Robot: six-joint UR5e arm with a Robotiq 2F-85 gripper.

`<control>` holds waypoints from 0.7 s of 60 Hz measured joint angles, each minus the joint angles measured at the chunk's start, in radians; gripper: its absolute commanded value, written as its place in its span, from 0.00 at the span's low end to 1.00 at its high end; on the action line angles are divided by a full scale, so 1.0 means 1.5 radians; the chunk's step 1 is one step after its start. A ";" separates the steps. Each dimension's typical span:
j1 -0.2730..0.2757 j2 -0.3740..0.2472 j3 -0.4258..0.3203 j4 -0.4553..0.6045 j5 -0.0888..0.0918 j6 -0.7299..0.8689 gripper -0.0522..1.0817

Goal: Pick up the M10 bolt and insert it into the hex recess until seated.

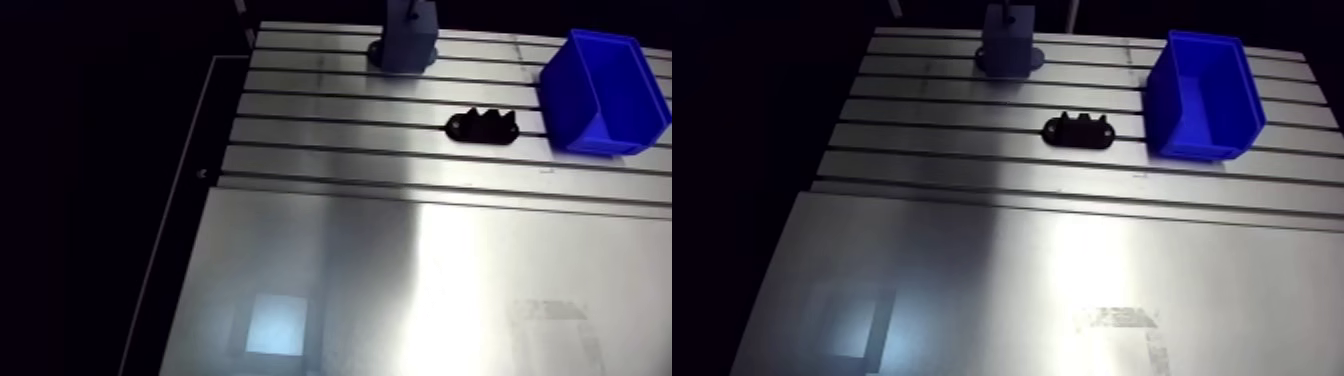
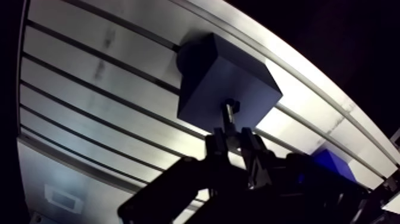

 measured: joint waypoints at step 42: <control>0.000 0.001 0.000 0.000 0.000 0.000 0.76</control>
